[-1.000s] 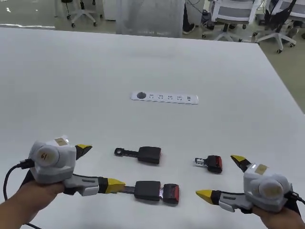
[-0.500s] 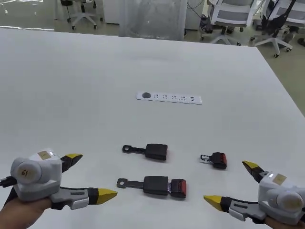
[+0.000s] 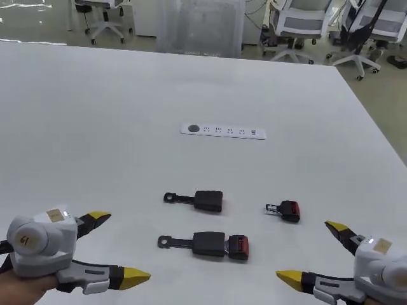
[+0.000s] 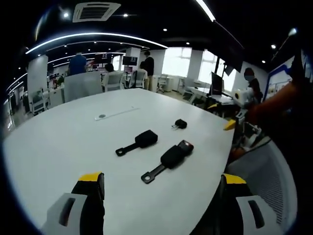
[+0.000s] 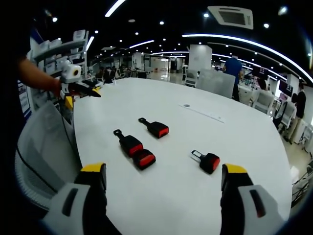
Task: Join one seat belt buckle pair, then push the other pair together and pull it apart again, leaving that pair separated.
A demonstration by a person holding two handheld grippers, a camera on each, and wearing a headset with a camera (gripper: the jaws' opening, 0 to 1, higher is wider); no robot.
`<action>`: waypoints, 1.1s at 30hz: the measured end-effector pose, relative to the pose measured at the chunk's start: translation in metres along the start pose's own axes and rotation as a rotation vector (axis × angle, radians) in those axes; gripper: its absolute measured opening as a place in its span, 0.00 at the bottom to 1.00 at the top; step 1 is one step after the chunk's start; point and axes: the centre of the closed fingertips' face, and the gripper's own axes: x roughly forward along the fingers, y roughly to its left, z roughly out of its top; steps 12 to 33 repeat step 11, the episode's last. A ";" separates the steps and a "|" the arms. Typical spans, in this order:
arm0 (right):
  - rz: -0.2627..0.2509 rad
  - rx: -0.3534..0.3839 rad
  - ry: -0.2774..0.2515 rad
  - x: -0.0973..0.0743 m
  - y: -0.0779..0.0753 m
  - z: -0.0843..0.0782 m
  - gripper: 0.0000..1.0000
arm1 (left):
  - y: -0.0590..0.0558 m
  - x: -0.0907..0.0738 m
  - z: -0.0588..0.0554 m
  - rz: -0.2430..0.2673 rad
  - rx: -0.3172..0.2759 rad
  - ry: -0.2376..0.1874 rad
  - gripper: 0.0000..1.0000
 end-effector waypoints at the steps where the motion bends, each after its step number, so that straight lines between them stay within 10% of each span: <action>1: 0.005 0.000 -0.002 0.000 0.001 0.000 0.98 | -0.001 0.000 0.001 -0.005 0.012 0.001 1.00; 33: 0.003 -0.035 0.020 -0.004 0.006 -0.002 0.98 | -0.003 0.000 0.005 -0.025 0.043 0.012 1.00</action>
